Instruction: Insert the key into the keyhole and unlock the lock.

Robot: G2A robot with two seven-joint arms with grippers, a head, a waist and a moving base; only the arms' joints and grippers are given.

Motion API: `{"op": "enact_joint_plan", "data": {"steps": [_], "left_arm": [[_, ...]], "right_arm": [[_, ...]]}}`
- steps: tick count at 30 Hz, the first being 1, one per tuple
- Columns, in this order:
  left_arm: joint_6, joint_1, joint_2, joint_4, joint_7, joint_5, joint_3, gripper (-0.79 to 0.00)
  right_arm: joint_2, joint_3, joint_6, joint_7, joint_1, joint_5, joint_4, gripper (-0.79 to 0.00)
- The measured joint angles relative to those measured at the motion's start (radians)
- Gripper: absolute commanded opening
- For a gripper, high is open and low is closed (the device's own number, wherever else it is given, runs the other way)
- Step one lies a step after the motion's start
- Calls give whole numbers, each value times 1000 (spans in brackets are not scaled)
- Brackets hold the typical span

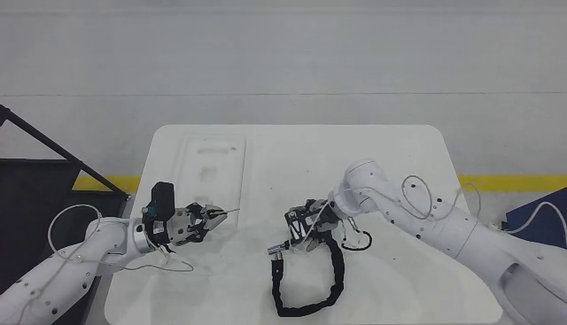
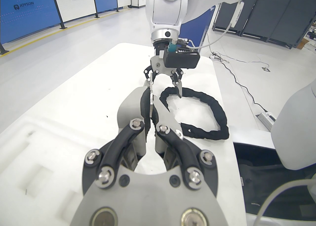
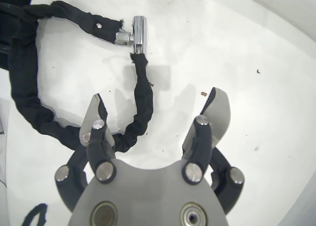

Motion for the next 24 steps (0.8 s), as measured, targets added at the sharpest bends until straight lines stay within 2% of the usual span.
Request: {"op": "enact_joint_plan", "data": {"steps": [2,5,7,15,24], "left_arm": [[0,0,0,0,0,0,0,-785],[0,0,0,0,0,0,0,-785],[0,0,0,0,0,0,0,-785],[0,0,0,0,0,0,0,-785],[0,0,0,0,0,0,0,-785]], "right_arm": [[0,0,0,-79,-9,-64,22,-185],[1,0,0,-165,-18,-130,44,-366],[1,0,0,-206,-20,-158,55,-437],[-3,0,0,-301,-31,-231,76,-462],[-15,0,0,-326,-45,-267,76,-480]]}}
